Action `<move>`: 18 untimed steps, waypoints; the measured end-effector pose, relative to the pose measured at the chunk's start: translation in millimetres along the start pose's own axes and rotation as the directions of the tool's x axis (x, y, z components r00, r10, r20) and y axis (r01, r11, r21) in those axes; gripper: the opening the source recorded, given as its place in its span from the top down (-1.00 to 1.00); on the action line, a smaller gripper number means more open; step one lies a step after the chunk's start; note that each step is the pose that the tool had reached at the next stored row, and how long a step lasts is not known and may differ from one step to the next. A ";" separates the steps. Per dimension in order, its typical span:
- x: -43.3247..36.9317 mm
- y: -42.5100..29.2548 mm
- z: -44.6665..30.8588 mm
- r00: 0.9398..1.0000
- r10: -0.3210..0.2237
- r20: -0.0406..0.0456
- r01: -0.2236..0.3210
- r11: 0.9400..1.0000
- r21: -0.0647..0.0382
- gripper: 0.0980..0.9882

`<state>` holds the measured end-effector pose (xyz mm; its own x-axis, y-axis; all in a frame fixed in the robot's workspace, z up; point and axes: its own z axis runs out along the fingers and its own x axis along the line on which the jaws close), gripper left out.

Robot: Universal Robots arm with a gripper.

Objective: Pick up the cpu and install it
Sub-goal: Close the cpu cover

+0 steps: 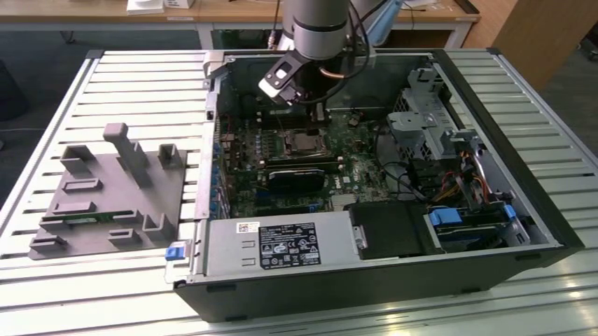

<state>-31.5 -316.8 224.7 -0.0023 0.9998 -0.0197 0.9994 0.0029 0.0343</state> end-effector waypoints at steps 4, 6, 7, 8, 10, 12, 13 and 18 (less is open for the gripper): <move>0.1 -8.6 3.9 1.000 0.000 0.000 0.000 1.000 0.000 0.98; 0.1 -11.6 5.1 1.000 0.000 0.000 0.000 1.000 0.001 0.98; 0.1 -12.7 5.5 1.000 0.000 0.000 0.000 1.000 0.001 0.98; 0.1 -13.1 5.9 1.000 0.000 0.000 0.000 1.000 0.001 0.98; 0.2 -13.1 6.5 1.000 0.000 0.000 0.000 1.000 0.001 0.98; 0.1 -13.5 6.9 1.000 0.000 0.000 0.000 1.000 0.001 0.98; 0.2 -13.9 7.2 1.000 0.000 0.000 0.000 1.000 0.001 0.98; 0.2 -19.5 9.3 1.000 0.000 0.000 0.000 1.000 0.001 0.98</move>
<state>-50.7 -316.9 214.8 -0.0022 0.9998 -0.0197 0.9994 0.0029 0.0332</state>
